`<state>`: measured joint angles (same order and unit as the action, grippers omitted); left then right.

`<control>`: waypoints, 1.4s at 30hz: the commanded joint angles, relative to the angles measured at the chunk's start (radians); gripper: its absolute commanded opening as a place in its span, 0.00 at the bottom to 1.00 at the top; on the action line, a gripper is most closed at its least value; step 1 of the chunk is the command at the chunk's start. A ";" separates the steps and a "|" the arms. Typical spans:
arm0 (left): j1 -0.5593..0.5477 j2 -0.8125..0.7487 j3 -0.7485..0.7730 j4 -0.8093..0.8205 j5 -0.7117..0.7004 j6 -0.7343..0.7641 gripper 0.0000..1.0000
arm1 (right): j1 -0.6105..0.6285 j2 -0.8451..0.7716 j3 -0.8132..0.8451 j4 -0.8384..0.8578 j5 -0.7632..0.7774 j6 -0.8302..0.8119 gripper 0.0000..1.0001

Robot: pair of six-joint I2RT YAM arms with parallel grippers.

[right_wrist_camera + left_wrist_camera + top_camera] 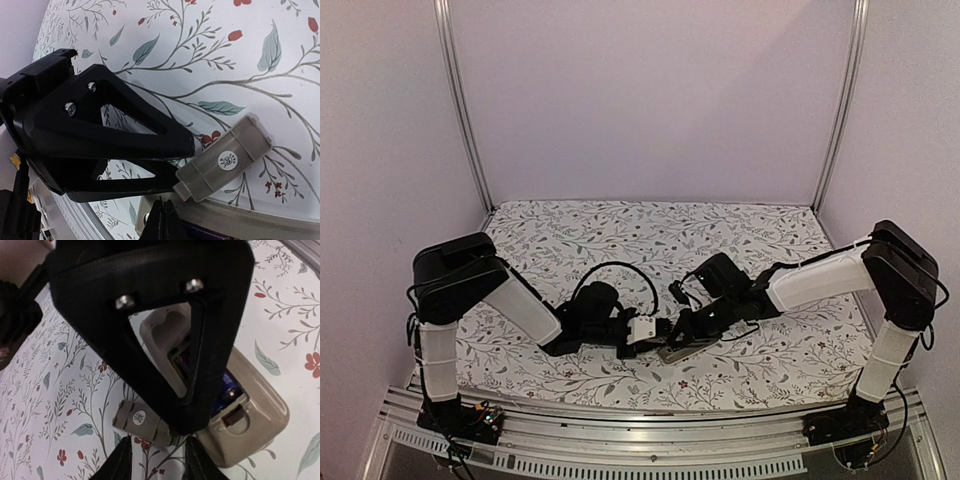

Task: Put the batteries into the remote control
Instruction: Adjust the battery cover on the remote control, then pick up the battery cover at the center of the board.

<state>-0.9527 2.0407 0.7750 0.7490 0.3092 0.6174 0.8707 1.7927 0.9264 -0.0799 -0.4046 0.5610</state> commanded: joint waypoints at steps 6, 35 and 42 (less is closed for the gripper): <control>-0.018 0.039 0.000 -0.064 -0.042 -0.103 0.35 | -0.005 0.061 0.015 -0.042 0.047 0.010 0.00; 0.015 -0.548 -0.336 0.020 -0.640 -0.647 0.82 | 0.092 0.170 0.435 -0.592 0.369 -0.642 0.49; 0.015 -0.564 -0.350 0.009 -0.641 -0.628 0.83 | 0.116 0.237 0.504 -0.631 0.392 -0.660 0.37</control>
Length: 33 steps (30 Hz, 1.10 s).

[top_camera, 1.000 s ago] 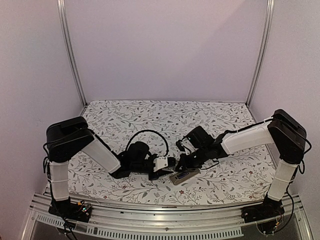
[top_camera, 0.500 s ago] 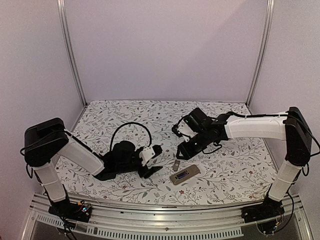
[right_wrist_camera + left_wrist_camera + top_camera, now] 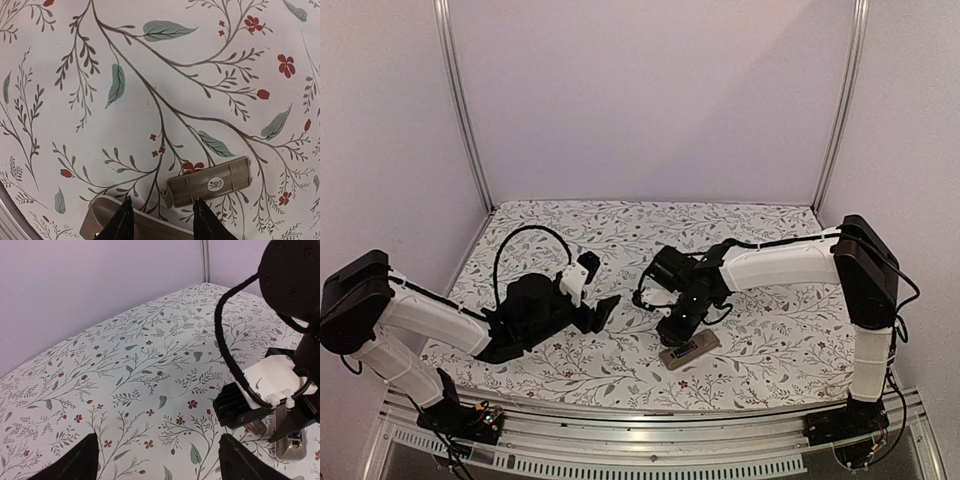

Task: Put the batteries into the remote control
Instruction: Pick up the battery cover at the center of the board.

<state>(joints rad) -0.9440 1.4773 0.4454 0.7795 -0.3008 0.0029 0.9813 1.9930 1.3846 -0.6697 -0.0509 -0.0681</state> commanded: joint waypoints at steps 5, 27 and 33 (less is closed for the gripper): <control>0.007 0.012 -0.021 -0.016 -0.035 -0.014 0.83 | 0.010 0.080 0.079 -0.088 0.046 -0.036 0.27; 0.007 0.024 -0.008 -0.020 -0.032 -0.004 0.83 | 0.017 0.098 0.122 -0.111 0.129 -0.005 0.00; 0.006 0.017 0.004 -0.034 -0.025 -0.004 0.83 | 0.017 0.032 0.142 -0.079 0.141 0.018 0.00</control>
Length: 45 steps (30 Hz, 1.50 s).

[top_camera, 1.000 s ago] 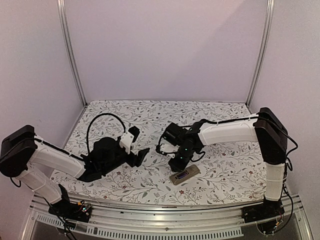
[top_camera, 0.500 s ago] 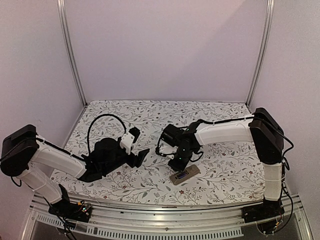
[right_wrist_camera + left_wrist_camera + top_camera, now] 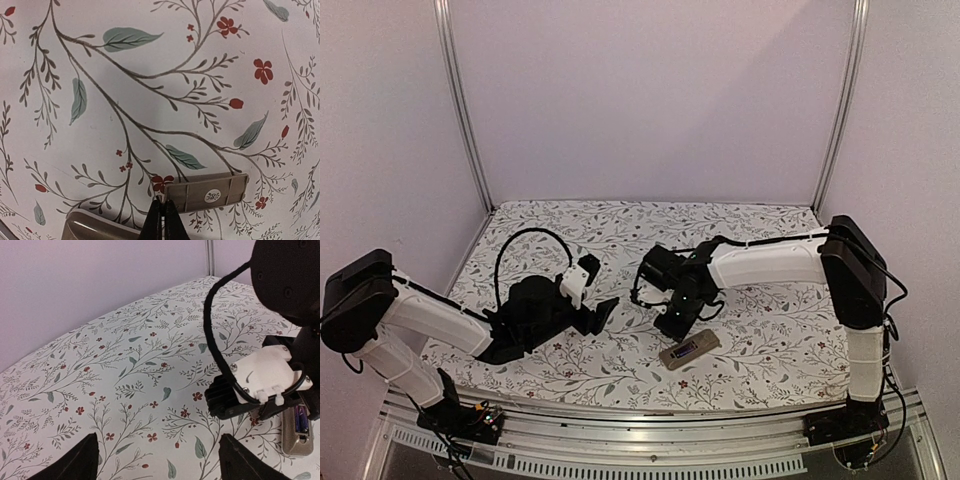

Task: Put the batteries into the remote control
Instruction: Pick up the battery cover at the center of the board, then pass from the right arm to the left

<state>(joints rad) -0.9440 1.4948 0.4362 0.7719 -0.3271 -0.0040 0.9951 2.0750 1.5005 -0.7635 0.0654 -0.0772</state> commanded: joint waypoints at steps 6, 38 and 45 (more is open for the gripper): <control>0.006 -0.026 0.065 -0.112 0.039 -0.087 0.79 | 0.004 -0.149 -0.025 0.115 0.046 0.036 0.00; 0.066 -0.108 0.336 -0.457 0.484 -0.672 0.57 | 0.163 -0.496 -0.293 0.595 0.070 -0.228 0.00; 0.068 -0.106 0.335 -0.464 0.500 -0.670 0.39 | 0.163 -0.485 -0.291 0.596 0.086 -0.231 0.00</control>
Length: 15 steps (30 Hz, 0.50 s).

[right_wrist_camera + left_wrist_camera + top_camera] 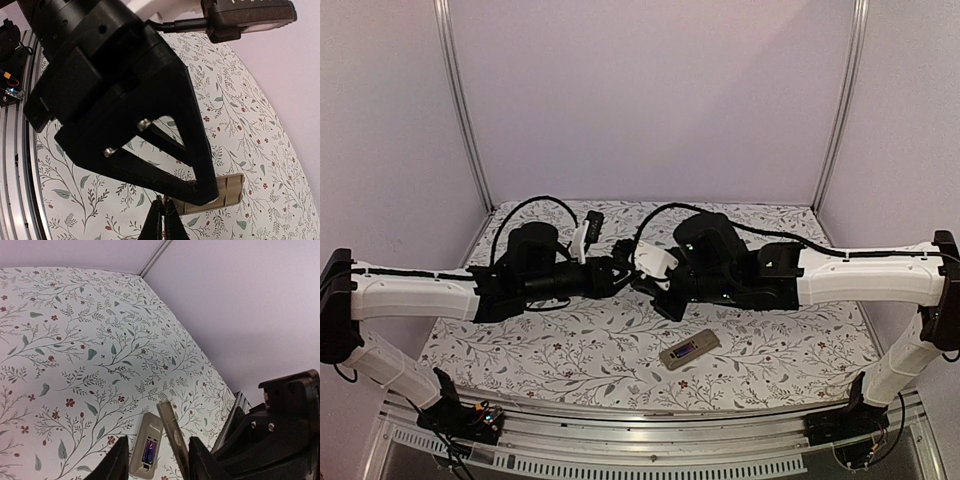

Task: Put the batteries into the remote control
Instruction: Pass from the right arm to the left

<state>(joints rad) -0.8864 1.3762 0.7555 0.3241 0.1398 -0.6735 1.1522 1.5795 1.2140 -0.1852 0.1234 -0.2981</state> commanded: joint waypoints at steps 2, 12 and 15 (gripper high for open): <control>0.010 0.021 0.019 -0.012 0.055 -0.001 0.29 | 0.006 0.014 -0.004 0.018 0.032 -0.012 0.00; 0.015 0.032 0.012 0.025 0.120 0.008 0.00 | 0.006 0.006 -0.011 0.018 0.039 -0.010 0.00; 0.021 0.019 0.005 0.020 0.106 0.020 0.00 | 0.006 -0.004 -0.018 0.014 0.042 -0.006 0.02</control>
<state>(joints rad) -0.8833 1.4059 0.7696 0.3492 0.2409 -0.6804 1.1522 1.5883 1.2140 -0.1791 0.1474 -0.3080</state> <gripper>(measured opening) 0.008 0.004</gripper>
